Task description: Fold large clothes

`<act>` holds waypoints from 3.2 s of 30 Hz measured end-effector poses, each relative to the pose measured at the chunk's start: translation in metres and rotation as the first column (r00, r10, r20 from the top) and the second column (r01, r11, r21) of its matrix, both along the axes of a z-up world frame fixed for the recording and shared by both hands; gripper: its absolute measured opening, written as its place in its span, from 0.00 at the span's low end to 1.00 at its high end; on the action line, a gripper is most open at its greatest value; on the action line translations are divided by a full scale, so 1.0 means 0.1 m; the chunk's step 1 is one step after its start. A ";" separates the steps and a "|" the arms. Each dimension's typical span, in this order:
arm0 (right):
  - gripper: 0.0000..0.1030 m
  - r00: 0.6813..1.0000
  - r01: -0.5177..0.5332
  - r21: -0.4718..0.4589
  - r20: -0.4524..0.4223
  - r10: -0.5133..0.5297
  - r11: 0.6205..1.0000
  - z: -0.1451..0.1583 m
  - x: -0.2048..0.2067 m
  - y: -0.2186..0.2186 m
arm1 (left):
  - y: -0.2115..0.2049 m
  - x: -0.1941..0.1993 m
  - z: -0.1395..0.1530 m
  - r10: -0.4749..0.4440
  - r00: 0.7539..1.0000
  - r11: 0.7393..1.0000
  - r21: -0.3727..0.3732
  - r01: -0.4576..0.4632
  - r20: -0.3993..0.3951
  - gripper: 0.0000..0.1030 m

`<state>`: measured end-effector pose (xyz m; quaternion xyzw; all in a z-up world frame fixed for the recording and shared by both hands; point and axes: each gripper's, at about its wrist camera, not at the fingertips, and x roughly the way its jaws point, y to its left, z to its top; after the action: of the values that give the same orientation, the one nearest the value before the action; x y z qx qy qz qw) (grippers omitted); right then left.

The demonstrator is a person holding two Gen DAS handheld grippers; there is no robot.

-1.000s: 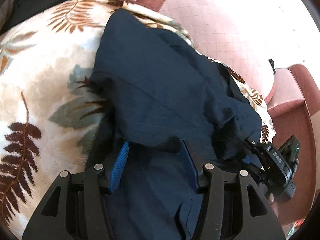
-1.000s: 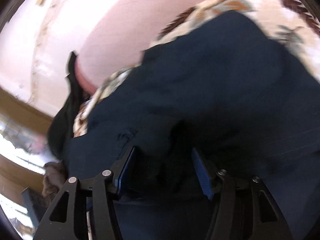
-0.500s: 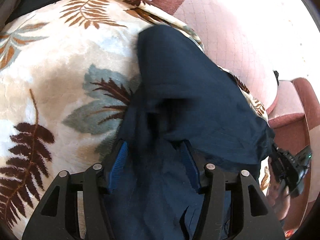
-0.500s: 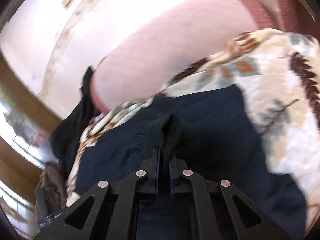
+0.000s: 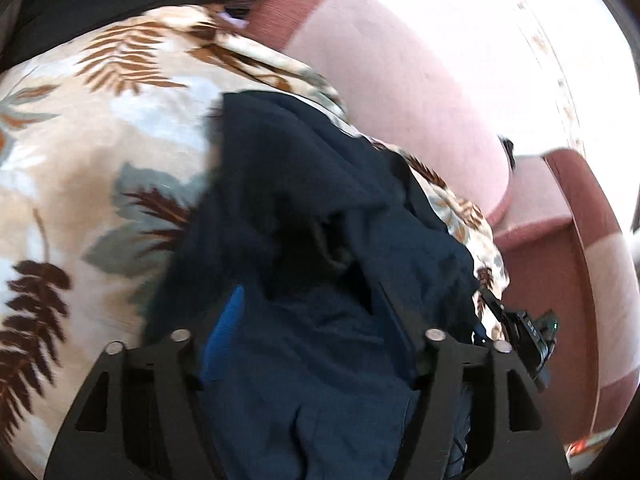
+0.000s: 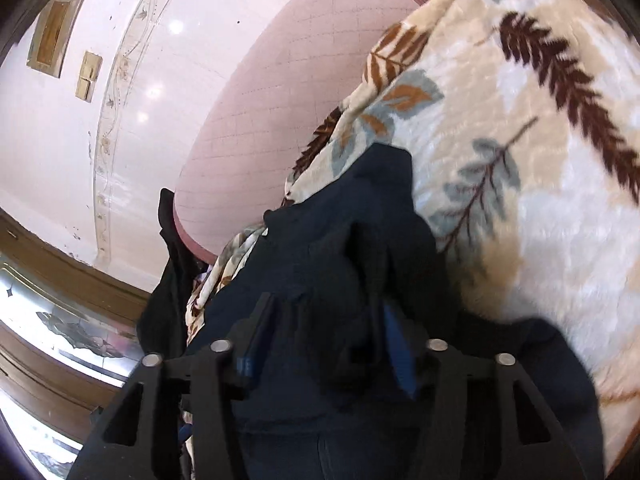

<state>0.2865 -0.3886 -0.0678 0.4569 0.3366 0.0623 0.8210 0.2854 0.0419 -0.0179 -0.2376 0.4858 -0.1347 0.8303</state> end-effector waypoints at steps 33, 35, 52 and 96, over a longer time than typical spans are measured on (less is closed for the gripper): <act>0.06 0.996 -0.033 -0.228 0.072 0.051 0.973 0.32 -0.03 0.12 | -0.33 0.74 -0.20 0.022 0.996 0.881 0.472 0.024 -0.092 0.50; 0.06 0.999 -0.040 -0.224 0.014 0.044 0.974 0.16 0.05 0.03 | -0.21 0.69 -0.38 0.026 0.994 0.907 0.420 0.023 -0.110 0.54; 0.07 0.982 -0.096 -0.245 -0.179 0.053 0.965 -0.28 -0.20 0.26 | -0.44 -0.01 -0.38 -0.065 0.995 0.862 0.497 0.096 -0.079 0.53; 0.52 0.903 -0.263 -0.056 -0.366 0.225 0.963 -0.11 -3.00 0.06 | 0.87 -2.28 -0.40 -0.076 0.938 0.928 0.321 0.191 -0.338 0.66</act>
<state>-0.0130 -0.3825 -0.0788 0.3712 0.5372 0.0632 0.7547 0.0576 0.1291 -0.0575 -0.0713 0.6452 -0.0630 0.7581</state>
